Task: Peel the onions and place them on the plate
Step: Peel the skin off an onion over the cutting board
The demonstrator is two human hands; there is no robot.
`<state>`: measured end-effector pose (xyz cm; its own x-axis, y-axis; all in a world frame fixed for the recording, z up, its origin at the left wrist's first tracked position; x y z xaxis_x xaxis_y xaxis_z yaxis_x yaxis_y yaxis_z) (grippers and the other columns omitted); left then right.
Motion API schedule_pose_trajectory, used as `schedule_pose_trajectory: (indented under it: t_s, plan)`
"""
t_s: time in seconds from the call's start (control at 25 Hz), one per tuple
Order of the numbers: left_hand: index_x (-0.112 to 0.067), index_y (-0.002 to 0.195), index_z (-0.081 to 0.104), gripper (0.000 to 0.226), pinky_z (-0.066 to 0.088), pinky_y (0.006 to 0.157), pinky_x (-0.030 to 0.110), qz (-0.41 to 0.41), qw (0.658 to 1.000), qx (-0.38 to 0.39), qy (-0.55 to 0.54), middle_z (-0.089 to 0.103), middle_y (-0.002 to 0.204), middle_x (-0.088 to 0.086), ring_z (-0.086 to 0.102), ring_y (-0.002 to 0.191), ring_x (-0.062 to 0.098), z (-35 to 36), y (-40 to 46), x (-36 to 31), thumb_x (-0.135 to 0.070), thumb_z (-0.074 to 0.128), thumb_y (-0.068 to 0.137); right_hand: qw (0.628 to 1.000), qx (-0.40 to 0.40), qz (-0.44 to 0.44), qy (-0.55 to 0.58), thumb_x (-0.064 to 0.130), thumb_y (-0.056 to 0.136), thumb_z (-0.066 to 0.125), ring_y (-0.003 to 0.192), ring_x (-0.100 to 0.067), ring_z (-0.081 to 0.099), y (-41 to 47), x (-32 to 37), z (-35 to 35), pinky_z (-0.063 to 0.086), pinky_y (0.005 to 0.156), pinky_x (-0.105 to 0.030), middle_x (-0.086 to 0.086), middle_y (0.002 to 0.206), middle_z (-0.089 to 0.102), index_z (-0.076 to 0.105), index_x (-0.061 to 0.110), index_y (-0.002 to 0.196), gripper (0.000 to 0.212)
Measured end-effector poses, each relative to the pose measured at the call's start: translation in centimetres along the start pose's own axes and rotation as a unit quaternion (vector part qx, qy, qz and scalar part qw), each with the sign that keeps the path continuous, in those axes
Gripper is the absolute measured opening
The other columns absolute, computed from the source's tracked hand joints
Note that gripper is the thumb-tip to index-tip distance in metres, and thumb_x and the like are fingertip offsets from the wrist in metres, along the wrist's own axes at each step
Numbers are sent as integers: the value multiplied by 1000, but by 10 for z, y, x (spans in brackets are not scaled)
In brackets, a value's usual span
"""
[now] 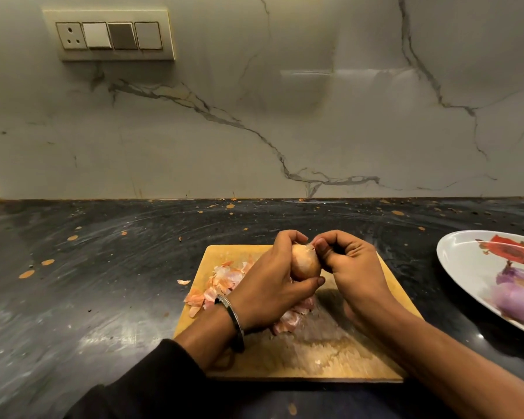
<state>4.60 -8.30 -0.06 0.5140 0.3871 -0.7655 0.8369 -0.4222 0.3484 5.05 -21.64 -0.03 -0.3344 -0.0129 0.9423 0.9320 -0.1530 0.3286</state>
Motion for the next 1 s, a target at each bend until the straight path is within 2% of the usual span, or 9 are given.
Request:
schedule_pose_trajectory:
  t_s: [0.12,0.24,0.44,0.56,0.64,0.72,0.84,0.92,1.0]
  plan:
    - [-26,129,36,57,58,77,37,16,1000,0,5,53,115,-7,61,97,11,4,-1,-3,-26,73,87,998,-22,41,41,-9,91,56,64,-3,62,3,-8,-2,52,57,-17,7,66,68,71,19,63,42]
    - [-28,128,36,60,59,78,34,22,1000,6,-21,52,116,-12,61,96,7,6,-2,-4,-23,76,84,997,-43,53,25,-16,92,46,64,-5,58,8,-10,-9,50,54,-17,8,68,65,66,16,71,44]
    - [-29,121,43,54,58,75,23,-17,995,-50,-87,54,114,-7,61,94,3,-13,4,7,-24,79,81,977,-13,-74,-198,3,100,52,64,-3,61,12,15,-19,57,63,-25,6,78,68,69,19,85,28]
    - [-32,123,47,53,56,76,19,-38,987,-67,-139,56,113,-8,64,92,1,-20,7,13,-22,79,81,928,94,-90,-349,5,98,57,79,-2,61,12,21,-12,51,72,-21,12,91,66,69,27,90,26]
    - [-34,128,43,60,56,79,21,-42,983,-63,-165,55,116,-6,66,94,4,-20,7,16,-20,78,82,905,168,-72,-384,8,94,64,91,-2,62,8,16,-6,52,81,-21,13,100,65,69,30,95,22]
    - [-34,126,42,57,57,79,23,-54,980,-61,-180,56,117,-3,68,95,10,-22,7,18,-24,77,82,929,155,-73,-328,14,91,70,91,-3,67,6,20,-7,57,84,-27,10,96,71,70,28,98,17]
    - [-32,120,47,44,58,75,24,-64,979,-51,-188,56,115,-1,68,93,14,-23,7,17,-24,74,86,982,112,-63,-137,17,89,70,99,-7,70,8,29,-13,59,86,-29,8,102,75,70,26,109,22]
    - [-32,121,49,43,59,79,29,-62,980,-22,-186,57,114,-1,67,94,13,-17,6,15,-25,73,85,983,122,-81,-110,25,83,71,100,-7,70,6,32,-11,59,84,-27,10,103,75,72,25,109,25]
    - [-31,121,51,42,60,80,34,-50,981,2,-188,59,114,2,67,95,17,-11,5,12,-25,73,85,977,123,-112,-133,20,81,75,95,-8,71,3,33,-6,60,81,-27,8,96,76,75,22,100,19]
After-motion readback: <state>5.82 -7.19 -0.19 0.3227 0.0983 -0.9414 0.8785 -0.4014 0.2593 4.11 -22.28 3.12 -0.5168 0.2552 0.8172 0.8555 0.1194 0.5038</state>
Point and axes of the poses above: each hand's wrist, its own y-axis towards the middle knuckle, its own z-axis out of the palm, x = y × z, the point moved 6 cm from there along y, towards the middle knuckle
